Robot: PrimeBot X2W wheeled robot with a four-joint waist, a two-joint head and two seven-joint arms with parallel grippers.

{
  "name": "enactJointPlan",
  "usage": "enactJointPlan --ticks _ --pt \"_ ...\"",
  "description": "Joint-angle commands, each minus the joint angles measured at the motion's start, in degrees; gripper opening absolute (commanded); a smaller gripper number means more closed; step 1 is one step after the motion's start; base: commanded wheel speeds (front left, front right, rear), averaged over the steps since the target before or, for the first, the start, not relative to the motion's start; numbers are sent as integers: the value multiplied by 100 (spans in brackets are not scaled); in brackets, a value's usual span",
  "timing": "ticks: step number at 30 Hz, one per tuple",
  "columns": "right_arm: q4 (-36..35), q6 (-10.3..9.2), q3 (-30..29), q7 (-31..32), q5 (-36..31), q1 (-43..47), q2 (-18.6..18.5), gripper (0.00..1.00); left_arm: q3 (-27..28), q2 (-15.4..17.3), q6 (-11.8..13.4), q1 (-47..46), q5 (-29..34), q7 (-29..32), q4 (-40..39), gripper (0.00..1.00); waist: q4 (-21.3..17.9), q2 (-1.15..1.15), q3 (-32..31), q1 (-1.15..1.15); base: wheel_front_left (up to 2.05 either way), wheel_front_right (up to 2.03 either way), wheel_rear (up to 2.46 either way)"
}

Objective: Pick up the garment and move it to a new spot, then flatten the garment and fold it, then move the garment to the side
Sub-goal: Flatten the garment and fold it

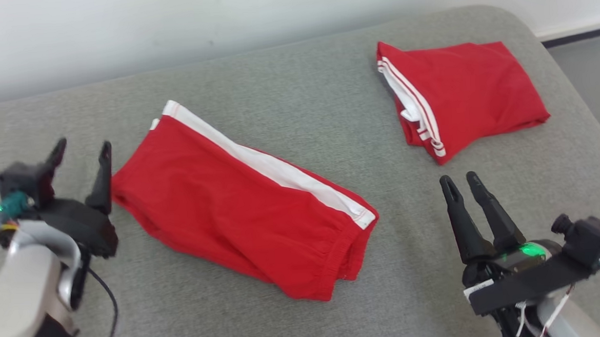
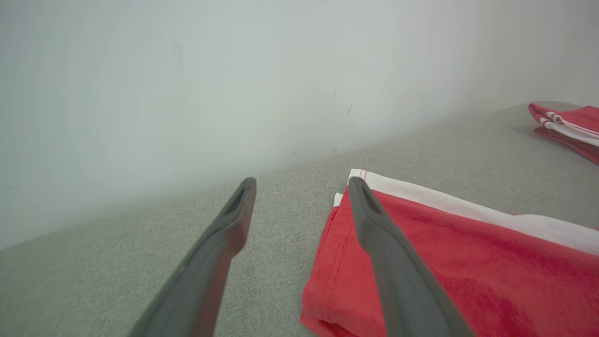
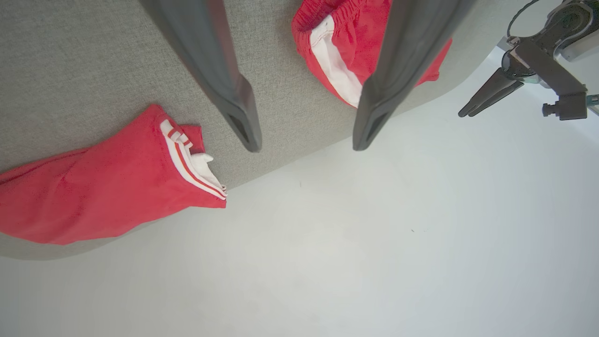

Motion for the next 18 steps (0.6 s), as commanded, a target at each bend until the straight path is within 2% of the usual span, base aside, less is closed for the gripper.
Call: enactJointPlan --ticks 1,4,5,8,11,18 --pt "-104 -10 -205 -9 -299 207 224 100 40 -89 67 204 -11 -44 -78 100 115 1 -74 1 0 0 0" --pt "-273 -10 -524 -9 -916 422 514 100 140 -164 161 393 -48 -71 -186 100 158 1 -67 1 0 0 0" --pt "-273 -10 -524 -9 -916 422 514 100 140 -164 161 393 -48 -71 -186 100 158 1 -67 1 0 0 0" --pt "-390 -10 -785 -9 -1343 648 866 100 166 -291 196 574 -83 -67 -209 100 194 1 -46 1 0 0 0" --pt "-444 -10 -983 -9 -1605 840 1158 100 88 -418 124 637 -100 -62 -51 100 218 1 -25 1 0 0 0" --pt "-447 -10 -1050 -9 -2009 1074 1483 100 -35 -602 9 331 -90 -46 607 100 126 1 49 1 0 0 0"
